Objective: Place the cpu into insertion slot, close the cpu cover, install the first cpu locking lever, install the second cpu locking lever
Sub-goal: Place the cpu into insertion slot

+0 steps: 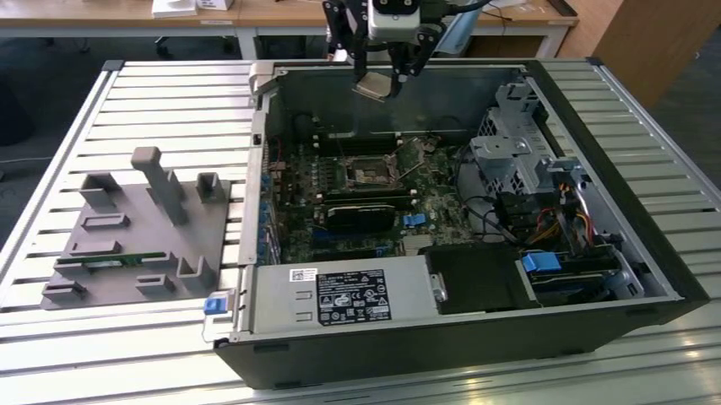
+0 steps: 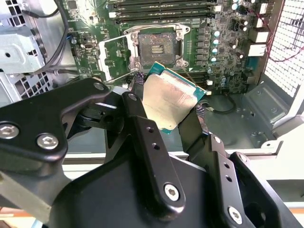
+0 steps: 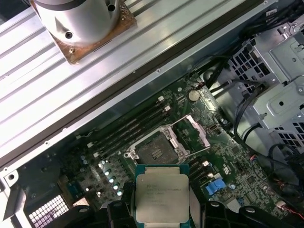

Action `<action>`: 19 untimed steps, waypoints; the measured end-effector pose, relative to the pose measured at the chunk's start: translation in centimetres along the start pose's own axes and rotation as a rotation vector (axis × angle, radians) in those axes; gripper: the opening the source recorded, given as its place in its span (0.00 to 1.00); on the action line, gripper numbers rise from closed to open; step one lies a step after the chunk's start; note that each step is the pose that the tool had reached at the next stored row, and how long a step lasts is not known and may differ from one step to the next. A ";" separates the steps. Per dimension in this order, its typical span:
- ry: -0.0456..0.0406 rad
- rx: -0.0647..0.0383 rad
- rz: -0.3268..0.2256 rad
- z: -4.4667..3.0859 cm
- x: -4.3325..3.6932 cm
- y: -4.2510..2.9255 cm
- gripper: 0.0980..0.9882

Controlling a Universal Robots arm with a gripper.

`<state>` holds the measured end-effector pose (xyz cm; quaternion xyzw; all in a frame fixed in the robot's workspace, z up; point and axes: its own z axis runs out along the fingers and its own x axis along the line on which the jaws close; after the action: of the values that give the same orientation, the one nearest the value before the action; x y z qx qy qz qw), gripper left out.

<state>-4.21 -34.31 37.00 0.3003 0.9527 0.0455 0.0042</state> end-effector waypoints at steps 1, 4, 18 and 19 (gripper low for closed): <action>-0.0005 0.000 0.006 0.00 0.00 0.00 0.50; -0.0021 0.000 0.023 0.01 0.00 0.00 0.50; -0.0098 -0.002 0.110 0.07 0.00 0.00 0.50; -0.0106 -0.002 0.118 0.08 0.00 0.00 0.50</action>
<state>-4.21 -34.31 36.92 0.3562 0.9333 0.0452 0.0069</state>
